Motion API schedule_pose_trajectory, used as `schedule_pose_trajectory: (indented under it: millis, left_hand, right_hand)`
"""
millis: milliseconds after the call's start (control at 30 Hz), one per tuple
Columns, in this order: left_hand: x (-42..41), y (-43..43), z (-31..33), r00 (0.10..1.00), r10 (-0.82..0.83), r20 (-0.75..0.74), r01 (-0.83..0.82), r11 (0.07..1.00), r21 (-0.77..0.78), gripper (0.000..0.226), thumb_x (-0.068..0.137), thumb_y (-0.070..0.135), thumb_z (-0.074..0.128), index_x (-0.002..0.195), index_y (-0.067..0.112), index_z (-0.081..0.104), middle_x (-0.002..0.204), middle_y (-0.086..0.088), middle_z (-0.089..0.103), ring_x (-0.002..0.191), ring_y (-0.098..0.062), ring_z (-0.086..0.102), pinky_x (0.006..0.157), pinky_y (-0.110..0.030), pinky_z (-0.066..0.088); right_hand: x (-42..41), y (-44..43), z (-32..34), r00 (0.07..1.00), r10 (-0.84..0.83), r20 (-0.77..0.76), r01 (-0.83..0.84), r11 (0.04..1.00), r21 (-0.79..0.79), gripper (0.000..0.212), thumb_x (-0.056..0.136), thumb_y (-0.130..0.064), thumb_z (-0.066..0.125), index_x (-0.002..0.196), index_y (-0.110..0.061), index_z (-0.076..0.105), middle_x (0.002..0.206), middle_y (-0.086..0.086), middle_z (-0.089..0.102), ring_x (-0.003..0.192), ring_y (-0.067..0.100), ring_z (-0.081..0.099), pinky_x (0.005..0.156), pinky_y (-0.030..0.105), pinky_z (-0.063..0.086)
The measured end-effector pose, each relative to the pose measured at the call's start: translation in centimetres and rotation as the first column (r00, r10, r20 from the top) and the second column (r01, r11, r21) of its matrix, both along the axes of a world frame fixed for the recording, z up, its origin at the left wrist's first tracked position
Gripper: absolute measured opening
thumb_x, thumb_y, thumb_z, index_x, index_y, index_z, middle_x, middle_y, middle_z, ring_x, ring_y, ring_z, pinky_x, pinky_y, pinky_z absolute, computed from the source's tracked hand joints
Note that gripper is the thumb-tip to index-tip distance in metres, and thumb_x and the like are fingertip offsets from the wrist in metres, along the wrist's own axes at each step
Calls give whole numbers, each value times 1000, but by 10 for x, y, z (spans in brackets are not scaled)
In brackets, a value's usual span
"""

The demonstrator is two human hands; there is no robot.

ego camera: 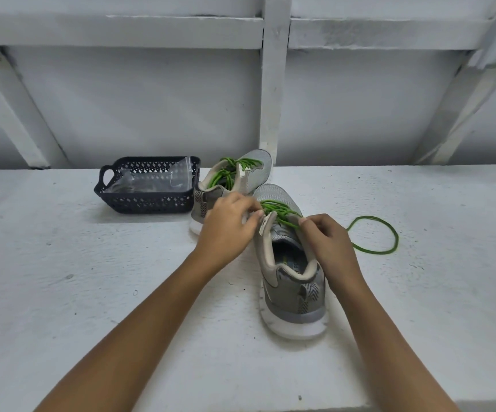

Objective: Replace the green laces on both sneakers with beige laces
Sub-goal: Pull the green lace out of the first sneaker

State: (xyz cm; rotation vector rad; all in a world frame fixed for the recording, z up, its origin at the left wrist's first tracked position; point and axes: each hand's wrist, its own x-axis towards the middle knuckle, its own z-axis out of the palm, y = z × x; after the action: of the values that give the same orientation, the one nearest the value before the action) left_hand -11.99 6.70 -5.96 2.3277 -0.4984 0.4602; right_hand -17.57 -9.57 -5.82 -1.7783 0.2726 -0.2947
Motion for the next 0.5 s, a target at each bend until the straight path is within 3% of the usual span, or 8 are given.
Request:
schedule_pose_trajectory:
  millis: [67, 167, 267, 333, 400, 500]
  left_hand:
    - [-1, 2, 5, 997, 75, 7, -71, 974, -216, 7, 91, 12, 56, 85, 14, 60, 87, 3, 55, 84, -16, 53, 77, -29, 41]
    - [-3, 4, 11, 986, 163, -26, -155, 863, -481, 11, 88, 13, 52, 78, 14, 55, 75, 4, 51, 68, -8, 46, 65, -22, 37]
    - [-8, 2, 8, 982, 184, 40, -152, 899, -411, 7, 87, 19, 52, 85, 15, 58, 83, 7, 49, 73, 0, 48, 66, -17, 36]
    - [-7, 0, 7, 992, 121, 31, -105, 944, -313, 21, 88, 18, 57, 109, 17, 58, 104, 5, 49, 88, 6, 49, 77, -13, 38]
    - [-3, 0, 4, 1000, 16, 6, -15, 989, -149, 35, 87, 26, 58, 122, 21, 57, 116, 1, 50, 105, -8, 49, 89, -22, 42]
    - [-3, -3, 4, 995, -30, -100, 23, 998, -66, 17, 90, 26, 59, 101, 17, 69, 100, -1, 63, 97, -17, 57, 85, -33, 46]
  right_hand:
    - [0, 0, 0, 1000, -1, 1, 1, 1000, 6, 19, 86, -30, 60, 81, -12, 62, 75, -6, 62, 71, 6, 54, 71, 27, 44]
    - [0, 1, 1, 1000, -1, -1, 1, 1000, 4, 19, 86, -30, 61, 81, -12, 63, 75, -6, 62, 71, 6, 54, 70, 26, 43]
    - [0, 2, 2, 1000, -3, -7, 3, 1000, 3, 18, 86, -29, 60, 81, -11, 63, 75, -6, 62, 70, 5, 54, 69, 25, 43]
    - [0, 1, 2, 1000, -4, -6, 4, 1000, 5, 18, 86, -28, 60, 82, -11, 63, 75, -7, 62, 70, 4, 54, 69, 23, 43]
    - [0, 1, 2, 1000, 1, -2, -1, 1000, 1, 19, 86, -28, 60, 83, -9, 63, 76, -6, 62, 70, 4, 54, 68, 23, 43]
    - [0, 0, -1, 1000, 18, 3, -18, 999, -28, 22, 87, -32, 61, 84, -10, 63, 79, -3, 64, 75, 8, 57, 71, 26, 44]
